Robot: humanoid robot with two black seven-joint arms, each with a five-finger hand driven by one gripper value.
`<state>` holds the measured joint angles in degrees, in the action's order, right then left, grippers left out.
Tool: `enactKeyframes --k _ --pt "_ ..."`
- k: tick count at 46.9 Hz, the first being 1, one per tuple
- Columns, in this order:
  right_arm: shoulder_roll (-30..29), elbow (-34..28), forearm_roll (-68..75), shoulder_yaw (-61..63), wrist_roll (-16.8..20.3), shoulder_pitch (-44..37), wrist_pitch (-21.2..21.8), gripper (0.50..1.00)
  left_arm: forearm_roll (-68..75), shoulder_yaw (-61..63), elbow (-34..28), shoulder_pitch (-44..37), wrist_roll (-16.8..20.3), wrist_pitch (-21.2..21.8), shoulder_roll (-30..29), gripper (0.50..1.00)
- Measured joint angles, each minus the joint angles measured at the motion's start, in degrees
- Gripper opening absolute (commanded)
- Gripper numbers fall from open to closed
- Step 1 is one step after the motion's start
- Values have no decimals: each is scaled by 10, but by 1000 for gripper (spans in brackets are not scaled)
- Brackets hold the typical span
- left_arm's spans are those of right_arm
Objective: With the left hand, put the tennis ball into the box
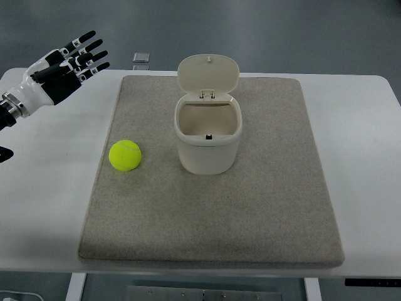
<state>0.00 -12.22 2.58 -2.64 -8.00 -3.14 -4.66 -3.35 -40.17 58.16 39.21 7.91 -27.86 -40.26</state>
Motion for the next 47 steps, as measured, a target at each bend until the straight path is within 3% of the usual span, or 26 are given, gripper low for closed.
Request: enactKeyframes --k 15,25,40,47 --pt "0 0 0 0 0 0 0 938 1 0 -3 0 0 -1 -1 992" --pt "0 0 0 0 0 0 0 938 22 22 -3 11 -3 26 -3 990" --pt "0 0 0 0 0 1 0 938 268 30 4 13 31 10 -34 984" --pt "0 0 0 0 0 0 0 938 467 30 38 14 63 10 -68 984"
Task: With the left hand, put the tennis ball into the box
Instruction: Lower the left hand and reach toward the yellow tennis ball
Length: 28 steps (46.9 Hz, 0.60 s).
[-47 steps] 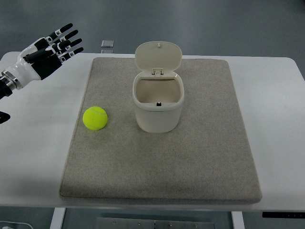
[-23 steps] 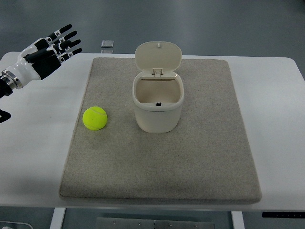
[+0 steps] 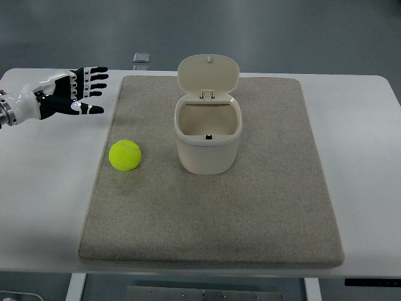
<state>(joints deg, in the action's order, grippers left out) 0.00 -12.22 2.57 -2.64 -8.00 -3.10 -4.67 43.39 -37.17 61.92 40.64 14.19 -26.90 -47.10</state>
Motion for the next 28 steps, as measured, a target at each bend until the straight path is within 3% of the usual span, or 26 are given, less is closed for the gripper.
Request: enactKeyframes --k 12,28 --pt "0 0 0 0 0 0 0 938 185 4 85 0 76 1 -45 984" --pt "0 0 0 0 0 0 0 938 403 4 133 10 109 17 -48 981"
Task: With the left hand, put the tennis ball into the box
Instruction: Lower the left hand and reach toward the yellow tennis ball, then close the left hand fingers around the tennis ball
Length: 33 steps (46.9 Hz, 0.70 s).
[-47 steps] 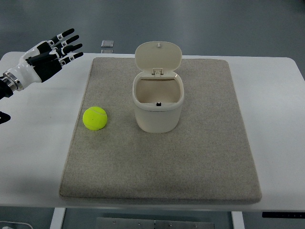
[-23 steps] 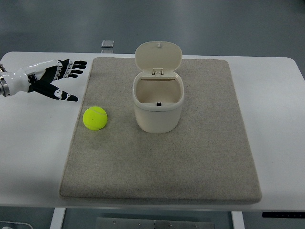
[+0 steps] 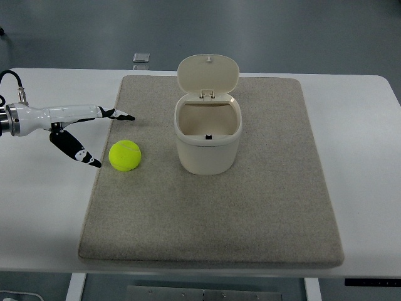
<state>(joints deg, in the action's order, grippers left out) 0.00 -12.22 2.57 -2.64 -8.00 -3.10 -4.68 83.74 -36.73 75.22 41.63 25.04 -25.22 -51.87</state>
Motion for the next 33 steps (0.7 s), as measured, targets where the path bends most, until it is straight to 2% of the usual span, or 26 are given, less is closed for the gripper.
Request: enactKeyframes --k 6,18,30,33 --pt "0 0 0 0 0 0 0 938 40 1 0 5 0 2 14 981" --pt "0 0 0 0 0 0 0 938 129 10 -3 4 0 43 49 979" --pt "0 0 0 0 0 0 0 938 185 24 -10 4 0 47 76 973" --pt "0 0 0 0 0 0 0 938 191 25 -13 4 0 47 79 956"
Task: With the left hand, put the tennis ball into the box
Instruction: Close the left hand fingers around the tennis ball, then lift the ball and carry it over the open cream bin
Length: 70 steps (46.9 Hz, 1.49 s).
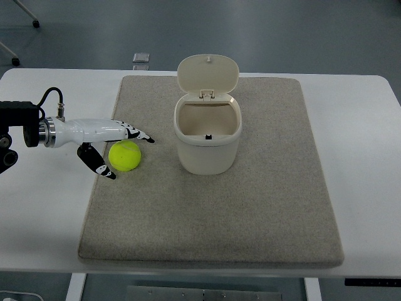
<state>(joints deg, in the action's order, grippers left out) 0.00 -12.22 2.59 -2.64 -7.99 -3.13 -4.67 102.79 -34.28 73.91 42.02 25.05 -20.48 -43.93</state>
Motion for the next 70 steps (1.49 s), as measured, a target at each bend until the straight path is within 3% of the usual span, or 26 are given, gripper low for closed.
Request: enactKeyframes --k 6,10,12,24,28,35,42,57,70 --pt "0 0 0 0 0 0 0 938 7 0 -3 1 0 0 5 894" --pt "0 0 0 0 0 0 0 938 9 1 -3 1 0 0 5 887" --pt "0 0 0 0 0 0 0 938 13 1 -3 1 0 0 5 851" --pt "0 0 0 0 0 0 0 938 29 17 -13 1 0 19 6 836" --pt "0 0 0 0 0 0 0 938 29 25 -16 1 0 30 6 810" --pt "0 0 0 0 0 0 0 938 29 26 -19 3 0 37 6 671" --pt "0 0 0 0 0 0 0 938 29 26 -19 7 0 37 7 500" --pt "0 0 0 0 0 0 0 938 24 22 -8 19 0 37 0 500" --pt "0 0 0 0 0 0 0 938 -16 17 90 72 5 41 -55 500"
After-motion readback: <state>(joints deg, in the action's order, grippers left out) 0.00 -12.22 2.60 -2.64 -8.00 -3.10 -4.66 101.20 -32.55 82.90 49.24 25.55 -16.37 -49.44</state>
